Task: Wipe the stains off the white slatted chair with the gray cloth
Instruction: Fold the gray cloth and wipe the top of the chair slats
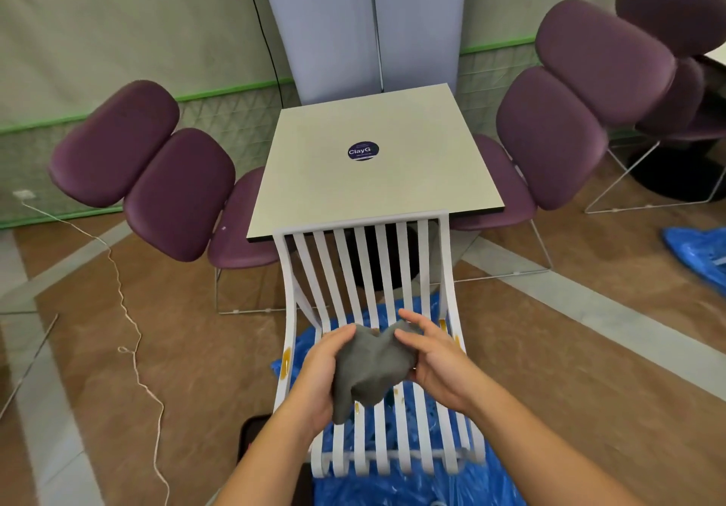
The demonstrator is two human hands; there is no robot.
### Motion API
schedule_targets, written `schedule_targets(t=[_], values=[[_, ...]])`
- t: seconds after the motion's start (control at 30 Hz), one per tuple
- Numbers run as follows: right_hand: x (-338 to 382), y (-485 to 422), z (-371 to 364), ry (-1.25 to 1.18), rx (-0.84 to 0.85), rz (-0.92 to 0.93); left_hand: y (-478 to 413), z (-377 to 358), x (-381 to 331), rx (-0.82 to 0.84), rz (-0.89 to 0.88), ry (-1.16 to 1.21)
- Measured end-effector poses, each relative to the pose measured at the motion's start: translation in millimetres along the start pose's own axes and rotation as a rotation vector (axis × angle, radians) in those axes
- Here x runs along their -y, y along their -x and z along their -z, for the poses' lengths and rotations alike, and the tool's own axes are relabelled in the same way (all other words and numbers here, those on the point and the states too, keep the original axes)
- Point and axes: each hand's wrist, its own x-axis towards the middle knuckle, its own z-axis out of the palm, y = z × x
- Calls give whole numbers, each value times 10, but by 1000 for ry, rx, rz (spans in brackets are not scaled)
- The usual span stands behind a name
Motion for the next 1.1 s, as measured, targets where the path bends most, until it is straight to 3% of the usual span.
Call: schedule_targets(t=[0.17,0.4,0.5,0.63,0.73,0.97,1.1], values=[[-1,-10,233,356,-79,-30,-90,-27,118,5,121,-180],[-75,25,417,566,-203,-263,-190,0,432,59,429,-237],[80,125,320,621,-190,-214,-151,-61,375,79,292,-153],[420,398,40,551,-38,418,19,-149,151,165,-138,81],[608,613,-140,508,65,645,186,-178,-65,179,-305,55],[562,617,-106,631,-53,644,285,-131,-212,137,-380,-60],[496,605,-135,700,-62,504,283,-44,-160,131,-298,14]])
